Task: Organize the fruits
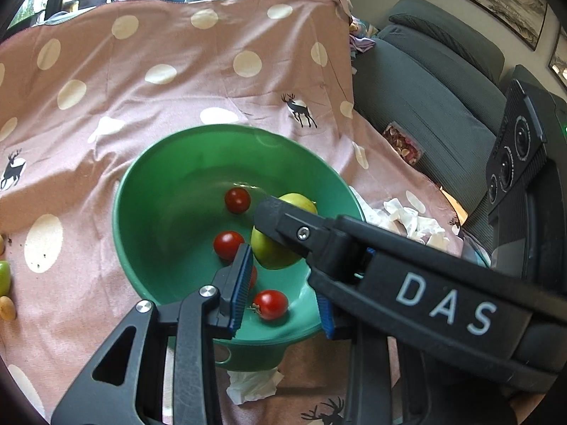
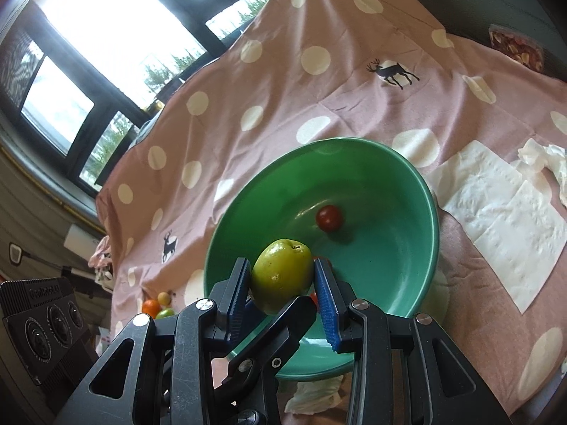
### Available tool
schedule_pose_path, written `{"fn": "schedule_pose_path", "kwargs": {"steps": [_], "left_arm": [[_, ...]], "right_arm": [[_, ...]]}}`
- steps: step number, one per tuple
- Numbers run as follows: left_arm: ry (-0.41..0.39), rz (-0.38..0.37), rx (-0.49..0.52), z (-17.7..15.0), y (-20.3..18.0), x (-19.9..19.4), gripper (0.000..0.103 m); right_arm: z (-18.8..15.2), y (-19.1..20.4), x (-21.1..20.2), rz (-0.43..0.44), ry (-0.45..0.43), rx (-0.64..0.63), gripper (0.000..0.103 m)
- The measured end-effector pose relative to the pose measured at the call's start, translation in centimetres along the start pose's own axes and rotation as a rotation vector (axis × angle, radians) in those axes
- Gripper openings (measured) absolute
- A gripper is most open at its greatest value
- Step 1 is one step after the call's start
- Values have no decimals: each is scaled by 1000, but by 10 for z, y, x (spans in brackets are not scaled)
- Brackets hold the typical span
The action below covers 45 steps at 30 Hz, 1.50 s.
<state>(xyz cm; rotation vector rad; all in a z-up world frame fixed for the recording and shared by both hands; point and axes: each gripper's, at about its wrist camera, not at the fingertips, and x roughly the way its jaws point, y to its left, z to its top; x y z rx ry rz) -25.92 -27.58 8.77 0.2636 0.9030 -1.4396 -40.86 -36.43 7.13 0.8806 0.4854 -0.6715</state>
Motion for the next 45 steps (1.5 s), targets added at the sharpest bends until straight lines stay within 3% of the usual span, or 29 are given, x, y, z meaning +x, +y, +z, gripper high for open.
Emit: {"fn": "schedule_pose_path", "kwargs": {"steps": [12,26,28,33,37,42,45], "left_arm": [[51,-28,-18,-1,2,13,33],[38,-1,-25,-2,3,12,33],[31,8,-27,-2,5,8,37],[-5,68,-17,-3,14,-16,45],[-52,121,-49,-5,35,-49,58],[-146,323,-146,-7,74,-102,72],[-196,397,-204,-18,98,-125,78]], "right_arm": [[0,-6,7,-56,32,16,39],[-2,-8,6,-88,43,31,39],[-3,-7,5,-92,38,28,39],[-4,-3,-1,-90,6,32,39],[-2,3,-5,-99,-30,28,44],[-2,17,-3,-67,-30,-4,47],[-4,30,0,-26,-12,-40,47]]}}
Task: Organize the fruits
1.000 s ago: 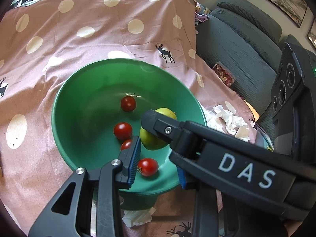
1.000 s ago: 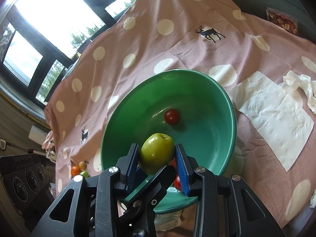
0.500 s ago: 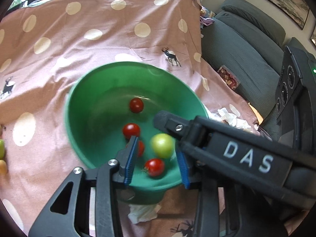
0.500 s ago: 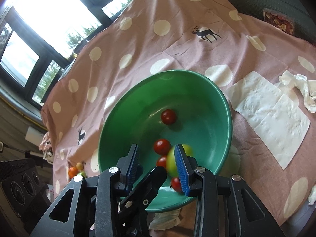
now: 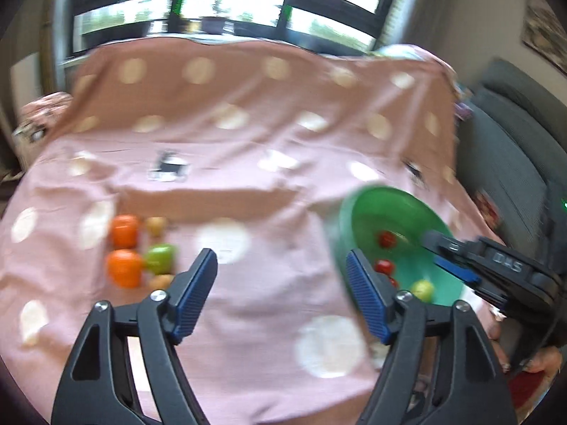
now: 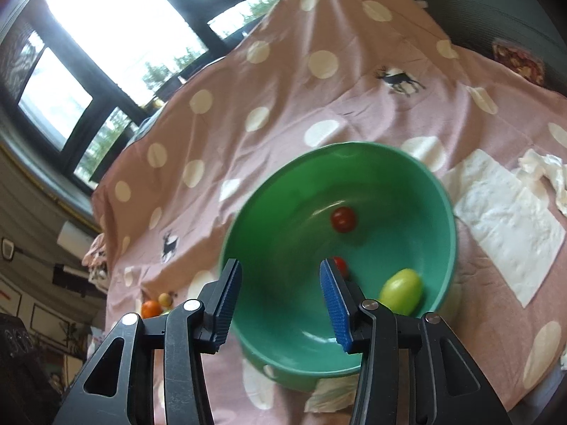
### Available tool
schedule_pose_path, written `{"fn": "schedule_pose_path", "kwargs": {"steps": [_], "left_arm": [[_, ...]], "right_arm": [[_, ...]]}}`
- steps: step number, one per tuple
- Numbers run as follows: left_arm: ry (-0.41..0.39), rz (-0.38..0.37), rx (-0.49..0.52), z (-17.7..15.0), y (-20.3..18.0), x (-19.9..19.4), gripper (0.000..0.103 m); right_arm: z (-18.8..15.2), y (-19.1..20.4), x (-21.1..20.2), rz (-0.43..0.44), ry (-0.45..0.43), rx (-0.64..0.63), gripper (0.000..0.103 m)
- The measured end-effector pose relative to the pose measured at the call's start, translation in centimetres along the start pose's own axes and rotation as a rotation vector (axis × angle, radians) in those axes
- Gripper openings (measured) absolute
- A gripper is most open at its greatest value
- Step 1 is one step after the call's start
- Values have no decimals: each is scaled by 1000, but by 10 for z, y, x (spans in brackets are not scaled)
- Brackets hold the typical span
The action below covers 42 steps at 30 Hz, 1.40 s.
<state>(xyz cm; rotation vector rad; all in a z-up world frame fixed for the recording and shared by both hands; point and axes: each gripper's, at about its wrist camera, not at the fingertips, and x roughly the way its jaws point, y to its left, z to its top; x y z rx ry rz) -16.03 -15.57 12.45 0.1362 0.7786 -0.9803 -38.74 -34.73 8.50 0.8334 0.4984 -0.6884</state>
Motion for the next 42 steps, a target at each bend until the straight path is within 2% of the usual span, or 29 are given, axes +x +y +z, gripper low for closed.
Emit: {"fn": "schedule_pose_path", "kwargs": {"steps": [5,9,12,17,25,28,30,33,35,37,42], "left_arm": [[-21,65,-111,-9,52,-5,80],[-1,147,-209,-7,89,-1,80],[2,201,-276,-9,112,-4,78],[14,245,-312,-13,133,-4,77],[98,221,-325,-21,140,27,64],[143,182,-357,-23,144,40,59],[158,197,-367,-23,147,45,56],[169,172,-407,-24,152,47,54],[170,142,-425,-24,154,48,53],[171,157,-434,-24,155,50,51],[191,149,-451,-24,156,58,48]], "right_arm": [[-9,30,4,-17,12,-89,50],[-18,51,11,-22,33,-157,51],[-24,65,17,9,58,-190,52],[-34,85,31,92,117,-215,52],[-49,124,65,208,249,-228,52],[-50,149,86,284,339,-249,52],[-52,168,100,306,387,-292,52],[-56,194,124,312,426,-355,52],[-61,207,143,338,466,-378,47],[-64,213,160,350,506,-380,47],[-81,225,190,285,585,-463,47]]}}
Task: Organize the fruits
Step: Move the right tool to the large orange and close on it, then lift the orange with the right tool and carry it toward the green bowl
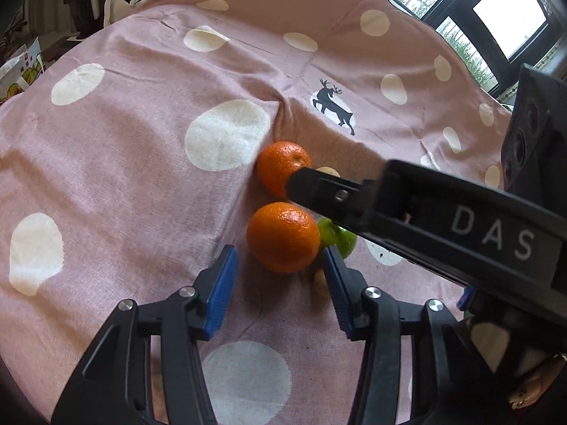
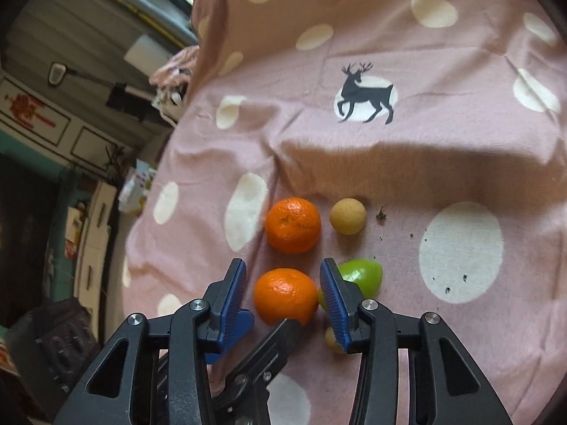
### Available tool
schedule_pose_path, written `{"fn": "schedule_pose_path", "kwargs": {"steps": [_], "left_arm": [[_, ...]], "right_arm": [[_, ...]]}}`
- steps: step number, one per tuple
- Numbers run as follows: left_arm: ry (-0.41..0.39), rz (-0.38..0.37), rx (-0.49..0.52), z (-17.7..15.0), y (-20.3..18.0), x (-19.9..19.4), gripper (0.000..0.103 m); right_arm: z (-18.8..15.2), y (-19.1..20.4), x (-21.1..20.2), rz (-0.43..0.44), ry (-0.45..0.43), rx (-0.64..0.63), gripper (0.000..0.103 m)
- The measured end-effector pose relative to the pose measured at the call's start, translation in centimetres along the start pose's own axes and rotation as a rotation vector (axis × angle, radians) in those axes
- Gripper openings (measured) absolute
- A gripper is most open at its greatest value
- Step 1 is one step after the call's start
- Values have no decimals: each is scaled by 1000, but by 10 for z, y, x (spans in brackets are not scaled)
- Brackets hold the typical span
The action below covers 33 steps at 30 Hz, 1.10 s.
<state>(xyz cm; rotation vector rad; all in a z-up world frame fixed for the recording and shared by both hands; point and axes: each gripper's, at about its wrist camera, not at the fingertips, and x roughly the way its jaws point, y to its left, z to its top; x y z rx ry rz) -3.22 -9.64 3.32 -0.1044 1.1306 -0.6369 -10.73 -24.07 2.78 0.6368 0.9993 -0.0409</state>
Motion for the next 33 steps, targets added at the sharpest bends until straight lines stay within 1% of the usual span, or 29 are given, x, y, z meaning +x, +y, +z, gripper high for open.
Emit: {"fn": "schedule_pose_path", "kwargs": {"steps": [3,5,6,9,12,14,15,16,18,22,27,33], "left_arm": [[15,13,0,1,-1,7,46],[17,-3,-8,1,0,8,45],[19,-18,-19,2,2,9,42],[13,-44,-35,4,6,9,42],[7,-64,-44,5,10,8,40],[6,-58,-31,4,9,7,40],[4,-42,-25,4,8,5,39],[-4,-25,-18,3,6,2,39],[-24,-16,0,2,3,-4,38],[-49,-45,37,-2,-3,-18,38],[-71,-84,107,-11,-22,-32,38],[-9,-153,214,-32,-53,-33,38]], "right_arm": [[-1,2,4,1,14,-24,47],[-1,1,6,8,29,-25,47],[-2,2,6,10,37,-28,47],[-3,4,8,7,62,-56,47],[-4,5,10,-13,49,-75,47],[-4,7,12,-27,46,-98,47],[-6,8,12,-29,46,-101,46],[-6,7,12,-28,48,-98,43],[-8,6,11,-10,60,-77,43],[-13,15,-4,-20,17,-104,43],[-24,17,-31,-46,-53,-106,43],[-45,1,-61,-100,-110,-41,43]]}}
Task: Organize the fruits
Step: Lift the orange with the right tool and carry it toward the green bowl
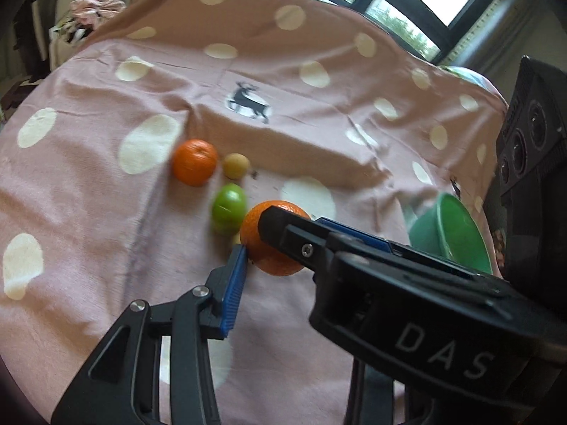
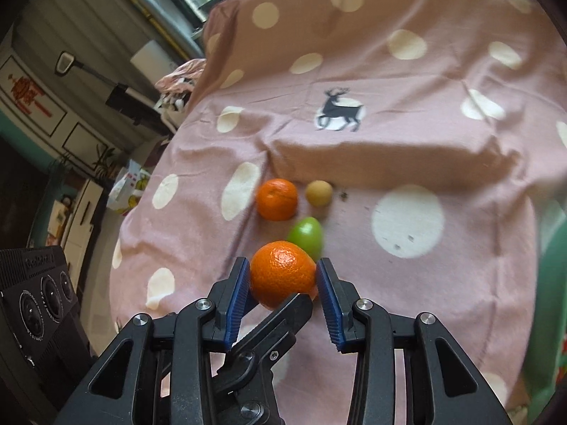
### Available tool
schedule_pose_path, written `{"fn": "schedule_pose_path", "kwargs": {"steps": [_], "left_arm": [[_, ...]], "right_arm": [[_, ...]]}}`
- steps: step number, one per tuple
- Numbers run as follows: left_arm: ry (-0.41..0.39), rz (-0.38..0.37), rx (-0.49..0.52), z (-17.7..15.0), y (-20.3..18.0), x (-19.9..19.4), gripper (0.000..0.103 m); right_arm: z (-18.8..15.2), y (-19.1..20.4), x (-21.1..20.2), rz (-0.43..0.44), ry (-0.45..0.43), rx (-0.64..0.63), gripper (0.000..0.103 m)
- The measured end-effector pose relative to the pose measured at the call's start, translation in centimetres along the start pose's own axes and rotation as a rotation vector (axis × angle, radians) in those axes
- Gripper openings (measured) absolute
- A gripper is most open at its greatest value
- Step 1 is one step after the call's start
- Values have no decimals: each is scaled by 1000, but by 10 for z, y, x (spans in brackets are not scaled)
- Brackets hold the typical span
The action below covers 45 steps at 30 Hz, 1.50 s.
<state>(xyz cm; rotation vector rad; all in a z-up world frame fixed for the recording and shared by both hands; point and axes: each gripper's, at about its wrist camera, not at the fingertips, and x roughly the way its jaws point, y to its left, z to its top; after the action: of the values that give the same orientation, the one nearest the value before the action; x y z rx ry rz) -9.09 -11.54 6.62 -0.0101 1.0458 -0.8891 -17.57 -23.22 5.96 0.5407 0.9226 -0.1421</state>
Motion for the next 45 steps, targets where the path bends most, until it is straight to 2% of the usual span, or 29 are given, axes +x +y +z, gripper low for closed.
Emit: {"fn": "schedule_pose_path", "kwargs": {"steps": [5,9,15,23,30,33,37,41,45], "left_arm": [[75,-31,87,-15,-31,18,38],[132,-32,93,-22,-39,36,38],[181,-42,69,-24,-33,47,36],[181,-48,64,-22,-30,49,38],[204,-39,48,-24,-26,56,42],[224,-31,43,-26,-24,61,40],[212,-30,54,-26,-25,60,40],[194,-36,62,-25,-26,56,39],[141,-55,85,-23,-33,44,39]], "right_arm": [[-21,-30,-19,-41,-26,89,43],[-31,-55,-19,-67,-2,159,43],[-31,-67,-8,-65,37,198,43],[-33,-71,0,-53,43,206,43],[-34,-76,5,-21,64,225,44],[-35,-76,11,-2,78,227,46],[-35,-78,17,22,97,240,49],[-37,-76,14,22,82,238,49],[-36,-72,1,16,40,219,49]]}}
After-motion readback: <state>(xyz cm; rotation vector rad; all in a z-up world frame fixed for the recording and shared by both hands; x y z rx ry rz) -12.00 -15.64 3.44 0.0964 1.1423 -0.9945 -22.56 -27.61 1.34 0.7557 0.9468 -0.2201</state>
